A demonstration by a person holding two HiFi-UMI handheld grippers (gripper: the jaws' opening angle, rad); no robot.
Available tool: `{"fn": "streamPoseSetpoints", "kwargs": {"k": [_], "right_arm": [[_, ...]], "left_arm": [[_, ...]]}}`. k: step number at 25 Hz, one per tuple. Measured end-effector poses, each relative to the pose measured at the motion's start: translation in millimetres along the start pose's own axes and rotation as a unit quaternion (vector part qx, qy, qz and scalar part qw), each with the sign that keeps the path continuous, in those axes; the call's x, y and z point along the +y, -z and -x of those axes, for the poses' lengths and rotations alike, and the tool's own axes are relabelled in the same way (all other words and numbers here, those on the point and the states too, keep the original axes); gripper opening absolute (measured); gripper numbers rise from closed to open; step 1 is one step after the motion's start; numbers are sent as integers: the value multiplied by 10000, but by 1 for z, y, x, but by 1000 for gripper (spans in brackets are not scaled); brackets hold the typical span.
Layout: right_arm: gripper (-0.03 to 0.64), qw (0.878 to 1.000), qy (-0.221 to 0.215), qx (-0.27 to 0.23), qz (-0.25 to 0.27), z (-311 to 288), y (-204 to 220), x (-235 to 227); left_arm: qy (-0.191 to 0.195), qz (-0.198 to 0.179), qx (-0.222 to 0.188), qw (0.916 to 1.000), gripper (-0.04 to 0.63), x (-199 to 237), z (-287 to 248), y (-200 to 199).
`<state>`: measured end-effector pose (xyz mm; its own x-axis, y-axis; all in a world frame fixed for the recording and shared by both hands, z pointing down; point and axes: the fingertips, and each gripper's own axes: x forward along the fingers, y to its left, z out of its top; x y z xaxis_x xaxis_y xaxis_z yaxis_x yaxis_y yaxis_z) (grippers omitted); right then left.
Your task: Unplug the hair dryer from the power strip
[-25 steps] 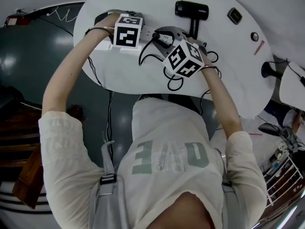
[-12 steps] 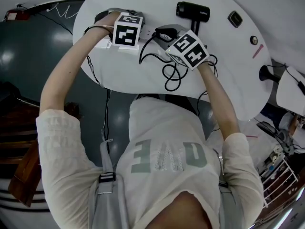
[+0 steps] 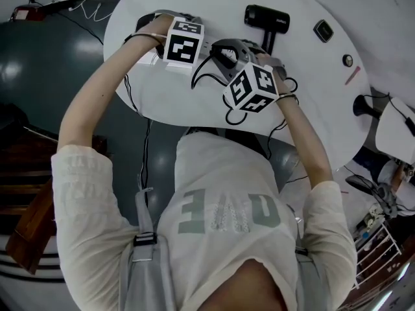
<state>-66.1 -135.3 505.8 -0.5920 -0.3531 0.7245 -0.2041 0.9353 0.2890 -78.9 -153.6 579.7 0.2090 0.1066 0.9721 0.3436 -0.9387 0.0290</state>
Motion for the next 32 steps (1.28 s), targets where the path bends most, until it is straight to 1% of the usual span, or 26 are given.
{"fn": "streamPoseSetpoints", "kwargs": {"k": [2,3,4,5,6,7,8,9,10,11,13,14,15,17,18,20,21,22,23,24,26,27,29,32], "right_arm": [[63,9995,63,-17,301,1,-1,4],[63,9996,73,-64,271,2,-1,4],[61,9999,55,-134,58,3,0,3],[59,9991,2,-226,-368,3,1,1],[58,9948,-75,-327,-959,4,2,-2],[57,9865,-155,-419,-1577,5,3,-7],[57,9771,-213,-484,-2060,6,3,-12],[57,9713,-238,-516,-2309,6,3,-15],[57,9710,-227,-520,-2323,7,2,-17],[57,9756,-181,-504,-2131,9,-1,-17],[53,9871,-52,-463,-1530,12,-7,-11],[52,9881,-39,-478,-1461,13,-7,-9],[52,9842,-86,-536,-1687,14,-6,-10],[52,9673,-185,-670,-2441,14,0,-16],[52,9651,-154,-678,-2523,15,0,-17],[51,9744,-44,-726,-2127,20,-9,-14],[51,9709,-85,-972,-2188,29,-19,-17],[51,9579,-154,-1362,-2522,44,-31,-25],[51,9444,-123,-1708,-2808,63,-43,-39],[51,9423,51,-1855,-2787,80,-51,-53],[51,9583,369,-1699,-2267,98,-51,-67],[51,9638,397,-1593,-2099,102,-48,-67],[51,9685,389,-1469,-1972,108,-43,-63],[51,9705,418,-1408,-1913,115,-40,-56]], "left_arm": [[-12,7,6,10000,268,-1,0,0],[-11,10,27,10000,268,-1,-1,0],[-6,11,50,10000,268,-1,-1,1],[1,11,64,10000,268,-1,-1,1],[7,16,63,10000,268,-1,-1,1],[8,27,55,10000,268,-1,-1,1],[5,42,50,10000,267,-1,0,1],[-1,57,53,10000,267,0,1,2],[-6,68,60,10000,267,0,1,2],[-11,71,62,10000,268,0,1,3],[-21,55,33,10000,268,-1,0,2],[-25,49,17,10000,268,-1,0,1],[-23,54,15,10000,268,-1,0,1],[-9,69,42,10000,268,0,1,1],[-6,68,47,10000,268,0,1,1],[-12,72,13,10000,269,0,0,1],[-16,91,-22,10000,268,0,0,1],[-17,110,-60,9999,268,0,1,1],[-18,116,-91,9999,268,1,2,1],[-20,109,-110,9999,268,1,2,2],[-24,93,-103,9999,269,0,3,3],[-25,94,-79,9999,268,0,3,4],[-23,100,-20,9999,269,-2,2,4],[-17,90,63,9999,270,-2,2,3]]}}
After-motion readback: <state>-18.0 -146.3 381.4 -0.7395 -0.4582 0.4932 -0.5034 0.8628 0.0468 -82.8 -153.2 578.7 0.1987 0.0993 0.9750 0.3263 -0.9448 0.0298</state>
